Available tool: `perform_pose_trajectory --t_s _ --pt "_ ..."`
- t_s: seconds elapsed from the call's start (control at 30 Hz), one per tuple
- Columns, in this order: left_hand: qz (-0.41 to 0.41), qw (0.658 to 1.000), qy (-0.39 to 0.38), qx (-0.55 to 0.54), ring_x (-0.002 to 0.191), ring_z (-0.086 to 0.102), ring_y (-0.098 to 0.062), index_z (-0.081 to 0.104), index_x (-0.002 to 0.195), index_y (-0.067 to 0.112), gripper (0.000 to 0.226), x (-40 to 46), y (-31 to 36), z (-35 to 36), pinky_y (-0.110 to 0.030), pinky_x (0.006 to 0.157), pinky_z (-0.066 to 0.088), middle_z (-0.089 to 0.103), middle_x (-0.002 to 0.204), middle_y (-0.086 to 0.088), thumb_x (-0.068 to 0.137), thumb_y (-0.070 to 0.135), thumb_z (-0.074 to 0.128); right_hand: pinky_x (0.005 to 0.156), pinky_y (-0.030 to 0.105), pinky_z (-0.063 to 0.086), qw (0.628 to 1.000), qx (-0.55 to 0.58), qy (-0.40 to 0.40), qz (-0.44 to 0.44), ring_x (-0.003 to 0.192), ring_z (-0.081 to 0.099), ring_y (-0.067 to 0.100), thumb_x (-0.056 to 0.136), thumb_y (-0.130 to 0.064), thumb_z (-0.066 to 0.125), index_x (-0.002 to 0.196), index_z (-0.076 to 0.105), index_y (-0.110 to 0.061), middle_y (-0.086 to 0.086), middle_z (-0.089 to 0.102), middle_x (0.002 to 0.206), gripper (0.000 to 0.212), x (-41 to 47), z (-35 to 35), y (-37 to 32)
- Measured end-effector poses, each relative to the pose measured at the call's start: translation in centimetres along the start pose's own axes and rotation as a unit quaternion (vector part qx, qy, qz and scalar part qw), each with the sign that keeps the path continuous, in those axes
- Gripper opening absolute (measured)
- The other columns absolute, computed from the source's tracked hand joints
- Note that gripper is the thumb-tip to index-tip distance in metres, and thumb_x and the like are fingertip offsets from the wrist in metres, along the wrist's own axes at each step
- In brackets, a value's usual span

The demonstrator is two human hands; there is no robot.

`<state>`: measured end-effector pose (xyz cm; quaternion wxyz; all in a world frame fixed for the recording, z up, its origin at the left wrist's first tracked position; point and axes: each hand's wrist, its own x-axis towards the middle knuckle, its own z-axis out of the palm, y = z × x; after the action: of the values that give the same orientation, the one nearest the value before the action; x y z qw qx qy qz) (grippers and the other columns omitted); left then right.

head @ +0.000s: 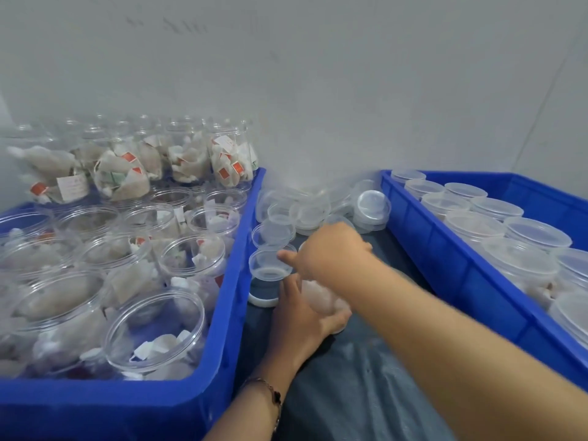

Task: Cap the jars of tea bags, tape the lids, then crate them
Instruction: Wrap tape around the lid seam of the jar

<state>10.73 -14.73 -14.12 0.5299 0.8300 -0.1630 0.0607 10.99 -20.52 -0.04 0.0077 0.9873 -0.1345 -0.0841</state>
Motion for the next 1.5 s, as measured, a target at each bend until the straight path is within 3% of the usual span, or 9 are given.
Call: perform_pose_trajectory --t_s 0.1,0.2,0.33,0.53,0.73,0.9,1.23,1.37,1.5 --pt "-0.024 0.999 0.036 0.011 0.103 0.049 -0.011 0.036 0.125 0.02 0.092 0.1 -0.5 0.5 -0.021 0.083 0.042 0.044 0.119 0.006 0.051 0.052 0.08 0.055 0.031 0.035 0.997 0.027 0.032 -0.072 0.065 0.047 0.017 0.095 -0.059 0.03 0.079 0.053 -0.013 0.003 0.052 0.076 0.054 -0.5 -3.1 2.4" --pt "-0.02 0.999 0.045 0.007 0.102 0.05 -0.01 0.038 0.122 0.02 0.091 0.2 -0.5 0.8 -0.019 0.082 0.042 0.044 0.117 0.006 0.048 0.053 0.08 0.096 0.045 0.036 0.992 -0.026 0.061 -0.103 0.121 0.046 0.03 0.092 -0.065 0.025 0.134 0.043 -0.033 0.004 0.05 0.135 0.056 1.3 -4.0 4.2" --pt "-0.042 0.999 0.03 -0.018 0.105 0.051 -0.008 0.034 0.116 0.028 0.087 0.3 -0.5 0.8 -0.017 0.082 0.043 0.045 0.116 0.01 0.045 0.059 0.074 0.112 0.059 0.001 0.968 0.025 0.014 -0.251 0.146 -0.002 0.018 0.083 -0.075 0.024 0.139 0.018 -0.059 -0.019 0.012 0.156 0.058 2.3 -0.2 4.5" --pt "0.002 1.0 0.01 0.028 0.1 0.055 -0.013 0.043 0.116 0.027 0.073 0.7 0.0 0.5 -0.033 0.076 0.052 0.051 0.109 0.008 0.051 0.055 0.062 0.076 0.042 0.031 0.971 0.057 0.207 -0.103 0.114 0.043 0.031 0.092 -0.052 0.037 0.117 0.049 -0.03 -0.001 0.048 0.126 0.035 1.2 4.6 1.8" --pt "0.026 0.999 0.031 0.011 0.102 0.051 -0.01 0.04 0.117 0.023 0.077 0.2 -0.4 0.5 -0.022 0.075 0.042 0.048 0.115 0.006 0.053 0.054 0.072 0.092 0.052 0.039 0.995 0.049 0.086 -0.031 0.123 0.038 0.045 0.093 -0.064 0.024 0.131 0.042 -0.018 0.02 0.039 0.14 0.062 0.9 2.0 0.9" --pt "-0.02 0.999 0.043 0.019 0.101 0.048 -0.012 0.035 0.113 0.021 0.086 0.5 -0.9 1.2 -0.018 0.077 0.037 0.044 0.115 0.004 0.046 0.057 0.075 0.106 0.066 -0.009 0.985 -0.016 0.063 -0.162 0.138 -0.031 0.03 0.08 -0.08 0.023 0.145 0.006 -0.05 -0.005 -0.022 0.156 0.073 1.8 -0.3 3.8" --pt "-0.011 1.0 0.017 0.012 0.093 0.056 -0.002 0.036 0.105 0.036 0.07 1.0 -0.2 0.8 -0.013 0.065 0.043 0.051 0.104 0.012 0.048 0.053 0.072 0.082 0.036 0.035 0.941 0.151 0.252 -0.166 0.118 0.043 0.019 0.088 -0.056 0.04 0.121 0.055 -0.037 -0.012 0.053 0.126 0.041 2.3 5.4 3.2" --pt "-0.042 0.998 0.054 0.01 0.102 0.055 -0.011 0.038 0.112 0.03 0.085 0.1 -0.4 0.9 -0.022 0.08 0.045 0.051 0.113 0.008 0.044 0.067 0.071 0.086 0.026 0.042 0.797 0.5 0.319 -0.116 0.103 0.056 0.012 0.096 -0.03 0.044 0.101 0.065 -0.03 -0.013 0.065 0.103 0.022 2.0 6.7 6.6" --pt "-0.037 0.998 0.041 0.001 0.106 0.053 -0.008 0.035 0.115 0.036 0.089 0.0 -0.7 0.7 -0.021 0.084 0.042 0.051 0.117 0.012 0.04 0.065 0.073 0.099 0.027 0.03 0.941 0.297 0.159 -0.03 0.123 0.044 0.018 0.096 -0.042 0.043 0.129 0.051 -0.016 0.004 0.05 0.136 0.042 2.1 11.5 11.3"
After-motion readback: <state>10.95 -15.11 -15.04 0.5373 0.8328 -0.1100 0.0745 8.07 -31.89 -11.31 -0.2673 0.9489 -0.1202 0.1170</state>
